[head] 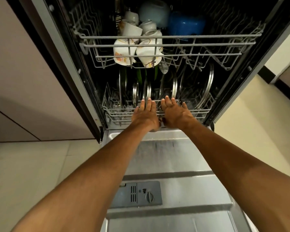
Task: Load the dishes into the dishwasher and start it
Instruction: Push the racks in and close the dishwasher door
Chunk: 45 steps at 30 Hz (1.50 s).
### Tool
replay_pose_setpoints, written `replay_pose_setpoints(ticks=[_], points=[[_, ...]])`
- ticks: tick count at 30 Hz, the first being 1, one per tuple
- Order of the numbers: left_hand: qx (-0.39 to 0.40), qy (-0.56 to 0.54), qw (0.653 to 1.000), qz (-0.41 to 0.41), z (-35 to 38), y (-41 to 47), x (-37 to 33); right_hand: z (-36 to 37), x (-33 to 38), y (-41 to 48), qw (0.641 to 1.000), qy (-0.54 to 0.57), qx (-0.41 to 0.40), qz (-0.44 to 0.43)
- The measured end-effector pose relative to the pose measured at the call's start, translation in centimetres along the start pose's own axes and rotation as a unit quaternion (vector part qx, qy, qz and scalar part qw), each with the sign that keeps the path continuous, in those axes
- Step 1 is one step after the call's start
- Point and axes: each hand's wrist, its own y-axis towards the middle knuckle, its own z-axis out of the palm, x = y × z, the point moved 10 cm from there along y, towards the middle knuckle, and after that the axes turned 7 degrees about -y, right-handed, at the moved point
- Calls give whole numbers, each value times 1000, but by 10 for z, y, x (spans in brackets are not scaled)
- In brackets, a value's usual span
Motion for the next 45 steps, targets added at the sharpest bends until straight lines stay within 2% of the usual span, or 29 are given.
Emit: replay_pose_setpoints(ticks=[4, 6, 7, 9, 10, 12, 13, 14, 16, 18, 21, 26, 29, 33, 37, 39, 41, 44, 45], points=[[-69, -71, 995, 9, 4, -51, -3, 19, 4, -56, 989, 127, -67, 25], [-92, -150, 984, -12, 11, -85, 6, 44, 6, -99, 962, 250, -80, 74], [-92, -200, 975, -37, 19, -105, 12, 58, 5, -123, 936, 325, -74, 116], [-73, -303, 944, -105, 48, -144, 25, 94, 5, -174, 848, 478, -41, 226], [-65, -350, 923, -145, 65, -166, 31, 115, 9, -201, 785, 549, -11, 286], [-55, -422, 874, -233, 101, -212, 43, 154, 26, -255, 637, 668, 44, 382], [-54, -445, 851, -275, 116, -238, 48, 168, 35, -281, 564, 710, 67, 416], [-51, -466, 826, -313, 131, -266, 50, 180, 44, -307, 506, 737, 84, 440], [-41, -512, 767, -383, 160, -323, 51, 196, 56, -354, 437, 762, 110, 465], [-31, -537, 718, -442, 185, -375, 49, 206, 67, -397, 389, 773, 141, 480], [-19, -526, 689, -498, 210, -434, 52, 215, 74, -446, 356, 770, 171, 501], [16, -566, 568, -598, 256, -507, 50, 226, 83, -495, 357, 755, 182, 519], [-4, -601, 509, -617, 279, -522, 44, 236, 83, -506, 361, 747, 172, 531], [11, -647, 461, -607, 306, -529, 32, 261, 90, -524, 361, 734, 151, 555], [3, -682, 398, -613, 334, -539, 21, 293, 102, -539, 433, 709, 160, 533], [3, -699, 390, -599, 348, -536, 19, 307, 112, -542, 437, 716, 162, 521], [-9, -713, 379, -590, 360, -533, 24, 322, 122, -542, 409, 729, 152, 527], [-37, -738, 365, -566, 382, -523, 38, 346, 139, -532, 290, 785, 98, 539], [-41, -746, 363, -557, 387, -520, 42, 348, 142, -528, 266, 795, 84, 538]])
